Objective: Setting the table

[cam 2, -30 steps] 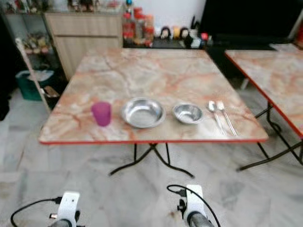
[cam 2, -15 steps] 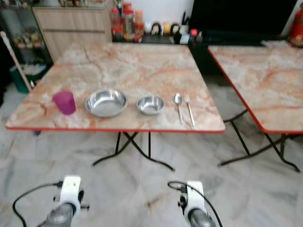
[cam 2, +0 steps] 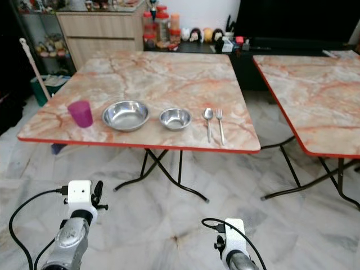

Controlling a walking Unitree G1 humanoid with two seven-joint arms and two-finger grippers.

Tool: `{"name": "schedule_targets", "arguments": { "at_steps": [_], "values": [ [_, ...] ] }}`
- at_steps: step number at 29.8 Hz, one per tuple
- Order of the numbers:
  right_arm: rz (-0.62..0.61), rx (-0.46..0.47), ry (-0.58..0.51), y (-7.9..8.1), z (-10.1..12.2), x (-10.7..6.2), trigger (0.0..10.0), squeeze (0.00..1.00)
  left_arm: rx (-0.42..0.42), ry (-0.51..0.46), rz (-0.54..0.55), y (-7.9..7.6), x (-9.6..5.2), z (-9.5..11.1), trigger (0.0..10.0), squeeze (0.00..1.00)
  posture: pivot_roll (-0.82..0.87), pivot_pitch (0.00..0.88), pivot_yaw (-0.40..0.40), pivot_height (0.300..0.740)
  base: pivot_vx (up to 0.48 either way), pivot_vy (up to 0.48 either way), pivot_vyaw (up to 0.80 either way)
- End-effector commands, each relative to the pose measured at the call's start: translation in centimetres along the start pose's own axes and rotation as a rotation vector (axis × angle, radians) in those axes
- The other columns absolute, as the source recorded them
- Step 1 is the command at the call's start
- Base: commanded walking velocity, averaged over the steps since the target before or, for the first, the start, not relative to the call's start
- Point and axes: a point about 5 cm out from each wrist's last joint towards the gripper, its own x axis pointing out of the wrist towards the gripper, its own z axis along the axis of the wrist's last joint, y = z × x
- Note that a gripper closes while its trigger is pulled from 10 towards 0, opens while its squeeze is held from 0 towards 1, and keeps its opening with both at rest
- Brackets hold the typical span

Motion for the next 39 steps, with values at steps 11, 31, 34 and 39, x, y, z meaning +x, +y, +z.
{"name": "schedule_targets", "arguments": {
  "at_steps": [11, 31, 34, 39],
  "values": [
    [0.005, 0.003, -0.009, 0.4, 0.5, 0.1, 10.0, 0.00, -0.008, -0.197, 0.006, 0.4, 3.8, 6.6, 10.0, 1.00, 0.03, 0.000, -0.025, 0.732, 0.000, 0.000, 0.00],
    [-0.008, -0.004, -0.018, 0.1, 0.4, 0.1, 10.0, 0.00, -0.105, -0.168, 0.050, 1.3, 4.1, 6.8, 10.0, 0.00, 0.02, 0.000, -0.029, 0.732, 0.000, 0.000, 0.00],
    [-0.007, -0.003, -0.019, 0.1, 0.4, 0.1, 10.0, 0.00, -0.155, -0.180, 0.069, 1.7, 3.9, 6.9, 10.0, 0.00, 0.02, 0.000, -0.028, 0.732, 0.000, 0.000, 0.00],
    [-0.009, -0.005, -0.019, 0.2, 0.3, 0.1, 10.0, 0.00, -0.182, -0.207, 0.066, 2.0, 4.0, 7.6, 10.0, 0.00, 0.03, 0.000, -0.028, 0.732, 0.060, 0.000, 0.00]
  ]
}}
